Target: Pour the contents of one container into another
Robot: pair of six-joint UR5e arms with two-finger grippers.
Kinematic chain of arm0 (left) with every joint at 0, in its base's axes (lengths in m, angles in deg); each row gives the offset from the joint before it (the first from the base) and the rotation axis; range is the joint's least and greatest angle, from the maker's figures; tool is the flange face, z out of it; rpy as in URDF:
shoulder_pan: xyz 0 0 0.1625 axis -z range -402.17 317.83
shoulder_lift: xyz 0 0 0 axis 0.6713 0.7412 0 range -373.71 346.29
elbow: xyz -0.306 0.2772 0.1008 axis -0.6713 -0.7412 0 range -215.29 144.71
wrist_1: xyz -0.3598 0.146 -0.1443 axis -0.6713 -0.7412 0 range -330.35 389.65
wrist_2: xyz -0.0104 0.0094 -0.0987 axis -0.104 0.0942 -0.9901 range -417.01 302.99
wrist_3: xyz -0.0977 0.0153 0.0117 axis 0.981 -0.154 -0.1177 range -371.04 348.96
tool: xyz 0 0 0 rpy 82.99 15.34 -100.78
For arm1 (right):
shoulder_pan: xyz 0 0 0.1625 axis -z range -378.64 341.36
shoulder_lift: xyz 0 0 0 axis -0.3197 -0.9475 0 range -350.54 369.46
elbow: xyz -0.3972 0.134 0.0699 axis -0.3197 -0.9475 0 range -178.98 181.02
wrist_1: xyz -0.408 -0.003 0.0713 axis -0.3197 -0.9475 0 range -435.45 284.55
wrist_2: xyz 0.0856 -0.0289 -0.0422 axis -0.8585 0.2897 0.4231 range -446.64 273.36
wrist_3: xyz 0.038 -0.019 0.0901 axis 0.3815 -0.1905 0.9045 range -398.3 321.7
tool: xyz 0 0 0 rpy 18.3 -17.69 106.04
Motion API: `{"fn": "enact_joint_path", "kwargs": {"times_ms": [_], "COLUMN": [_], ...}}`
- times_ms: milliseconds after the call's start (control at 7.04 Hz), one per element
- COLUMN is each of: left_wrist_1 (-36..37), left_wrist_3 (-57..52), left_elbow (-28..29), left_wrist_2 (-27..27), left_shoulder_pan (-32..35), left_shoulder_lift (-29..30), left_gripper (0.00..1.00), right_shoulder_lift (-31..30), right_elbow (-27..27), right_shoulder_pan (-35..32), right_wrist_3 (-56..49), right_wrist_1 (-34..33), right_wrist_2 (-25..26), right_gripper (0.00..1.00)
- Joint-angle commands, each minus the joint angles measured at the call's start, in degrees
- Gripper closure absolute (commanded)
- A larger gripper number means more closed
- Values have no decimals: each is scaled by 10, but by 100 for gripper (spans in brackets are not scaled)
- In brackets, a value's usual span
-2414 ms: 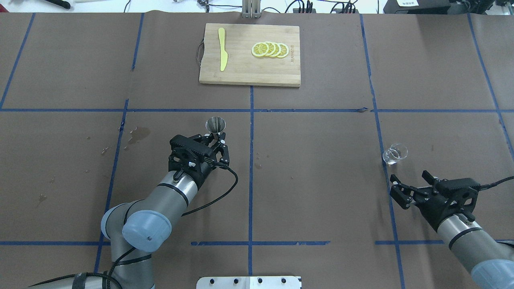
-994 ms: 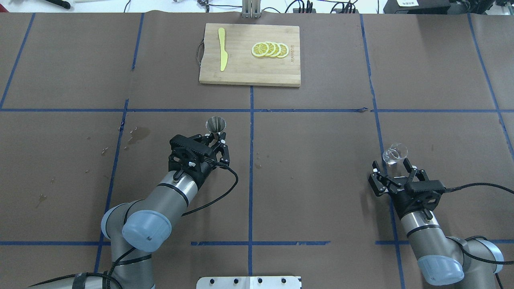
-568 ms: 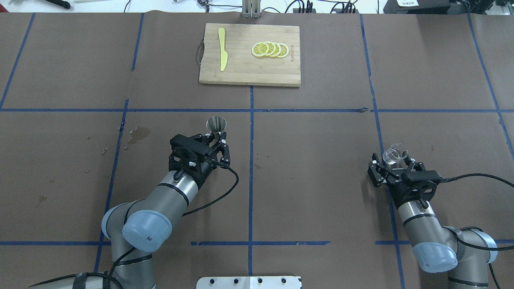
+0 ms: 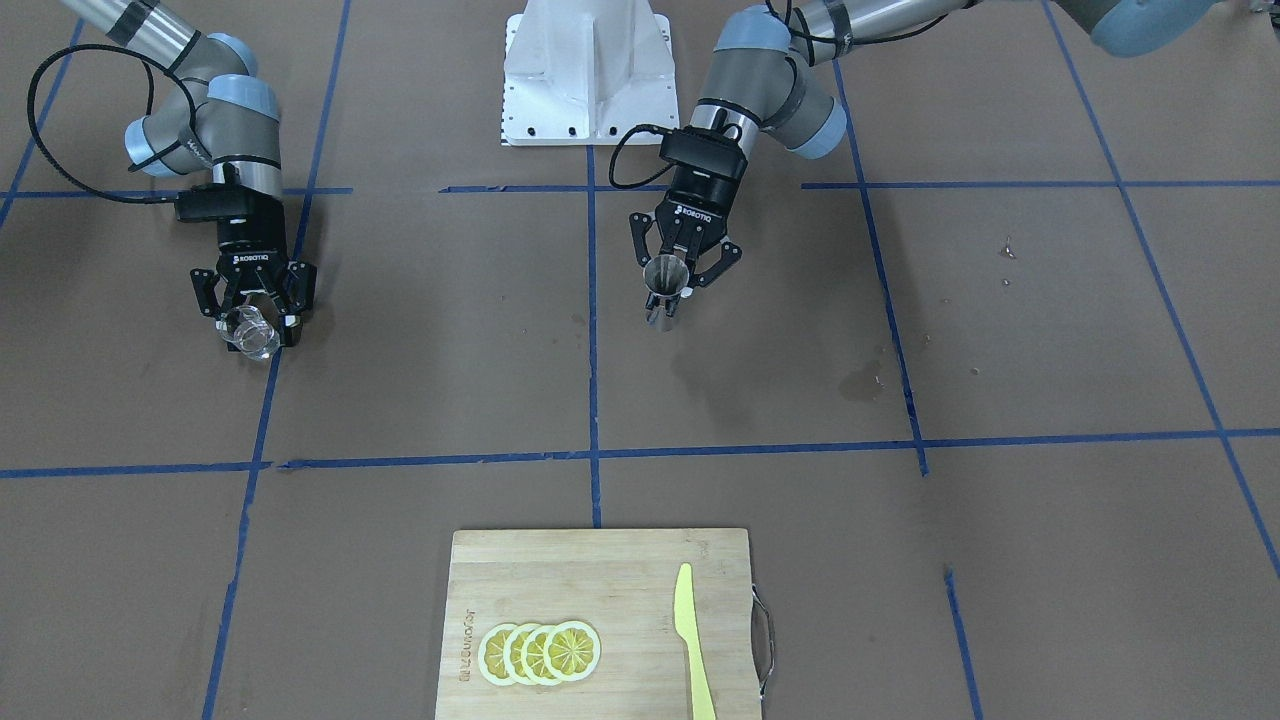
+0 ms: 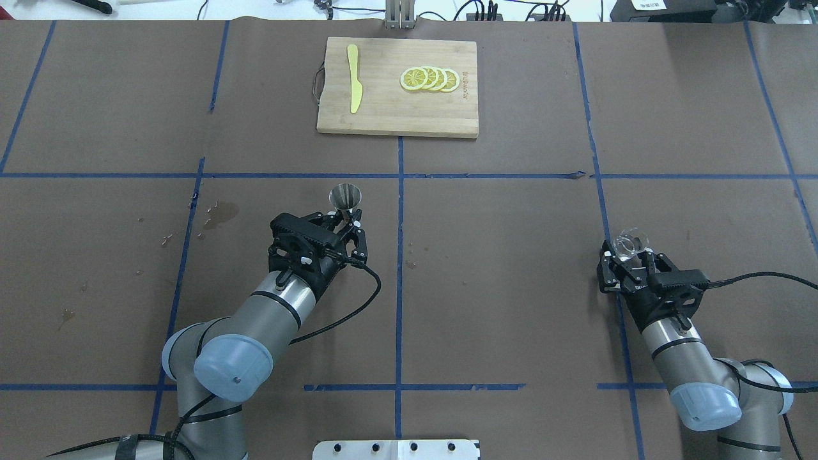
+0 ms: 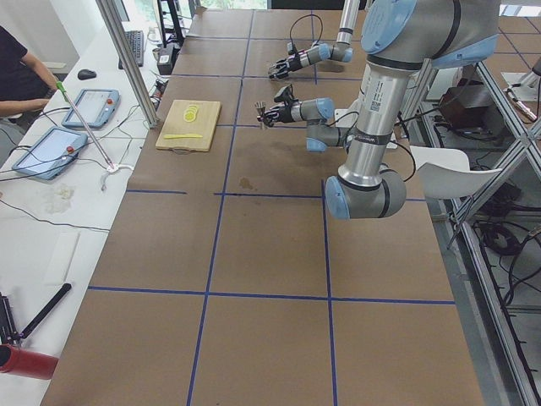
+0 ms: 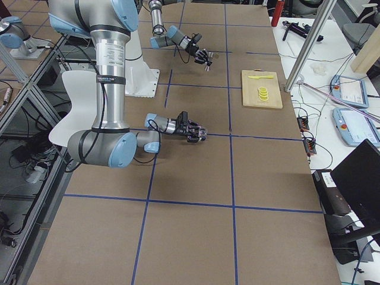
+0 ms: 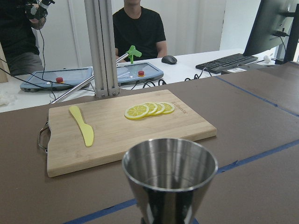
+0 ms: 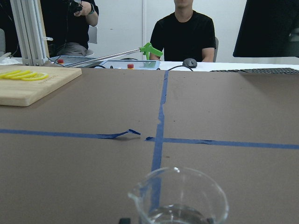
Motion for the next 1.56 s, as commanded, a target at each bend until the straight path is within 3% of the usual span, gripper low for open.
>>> {"fn": "enact_joint_path", "kwargs": {"times_ms": [0,284,710,994,1278,1420], "left_wrist_1": [0,0,-2,-117,-188,-190], "left_wrist_3": [-1,-1,-25,-102,-97,-97], "left_elbow": [-1,-1,-3,6,70,72], "left_wrist_2": [0,0,-11,-30,-20,-8], "left_shoulder_pan": [1,0,0,-11,-36,-44], "left_shoulder_lift": [0,0,-6,-9,-6,-3], "left_gripper": [100,100,100,100,100,100], "right_shoulder_lift": [2,11,15,34,87,110], "right_elbow": [0,67,151,175,216,224], "right_shoulder_pan": [-3,-41,-38,-35,-31,-18], "right_wrist_3": [-36,-142,-236,-273,-272,-272], "right_wrist_1": [27,24,19,2,-97,-123], "right_wrist_2": [-2,-16,-21,-21,-23,-27], "right_gripper": [100,100,100,100,100,100]}}
